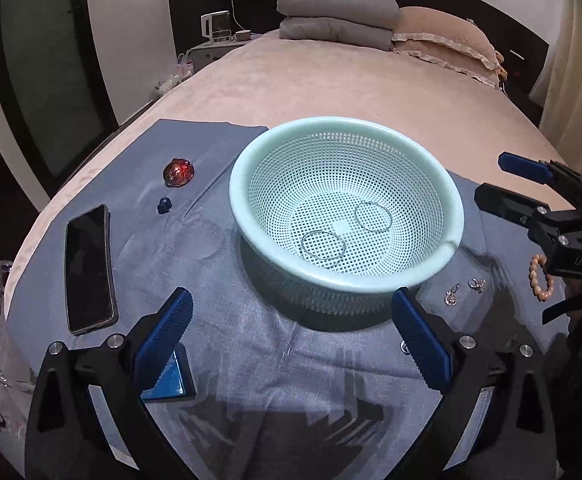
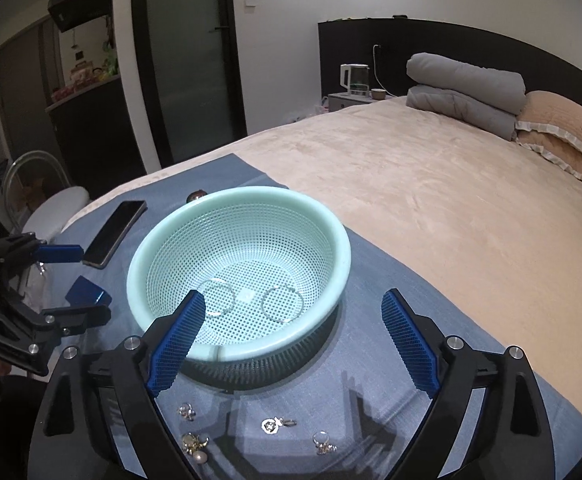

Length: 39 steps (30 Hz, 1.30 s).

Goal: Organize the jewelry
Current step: 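Carry both hoops over the green basket and open both tools to drop them, then grasp a small silver earring with the left tool while the right tool grasps another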

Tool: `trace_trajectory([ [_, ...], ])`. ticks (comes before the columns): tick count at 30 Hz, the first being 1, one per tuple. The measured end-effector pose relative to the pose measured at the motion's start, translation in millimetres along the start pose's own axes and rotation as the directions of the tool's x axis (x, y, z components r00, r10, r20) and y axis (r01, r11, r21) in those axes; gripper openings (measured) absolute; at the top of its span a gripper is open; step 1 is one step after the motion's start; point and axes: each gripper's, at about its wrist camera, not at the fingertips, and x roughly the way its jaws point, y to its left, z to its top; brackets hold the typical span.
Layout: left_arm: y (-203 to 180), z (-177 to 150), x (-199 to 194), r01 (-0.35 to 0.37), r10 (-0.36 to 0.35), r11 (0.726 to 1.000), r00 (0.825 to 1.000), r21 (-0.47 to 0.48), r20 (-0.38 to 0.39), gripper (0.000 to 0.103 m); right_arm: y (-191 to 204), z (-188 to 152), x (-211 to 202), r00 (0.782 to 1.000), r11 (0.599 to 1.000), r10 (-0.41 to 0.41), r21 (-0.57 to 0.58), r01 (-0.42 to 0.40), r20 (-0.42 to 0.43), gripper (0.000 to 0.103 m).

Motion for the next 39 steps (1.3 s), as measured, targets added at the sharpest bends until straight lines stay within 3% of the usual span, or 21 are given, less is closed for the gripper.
trace_trajectory([
  [11,-28,-35,5,-0.005,0.006,0.999,1.000,0.054,-0.029,0.097,-8,-28,-21,0.999,0.999,-0.030,-0.019,0.029,-0.042,0.087],
  [23,-53,-49,16,0.034,-0.028,0.992,0.998,0.123,-0.051,0.097,-11,-70,-22,0.997,0.997,-0.016,-0.071,0.010,-0.080,0.087],
  [30,-58,-51,28,0.065,-0.055,0.987,0.996,0.144,-0.072,0.088,-9,-88,-12,0.994,0.995,-0.007,-0.104,-0.004,-0.108,0.086],
  [33,-63,-52,35,0.080,-0.067,0.983,0.994,0.164,-0.082,0.086,-7,-91,-6,0.992,0.994,0.007,-0.108,-0.020,-0.125,0.083],
  [35,-66,-52,39,0.086,-0.072,0.981,0.994,0.174,-0.085,0.082,-8,-94,0,0.990,0.994,0.014,-0.107,-0.030,-0.142,0.072],
  [39,-67,-50,48,0.101,-0.084,0.980,0.991,0.173,-0.104,0.077,-12,-99,10,0.985,0.995,0.025,-0.091,-0.041,-0.168,0.062],
])
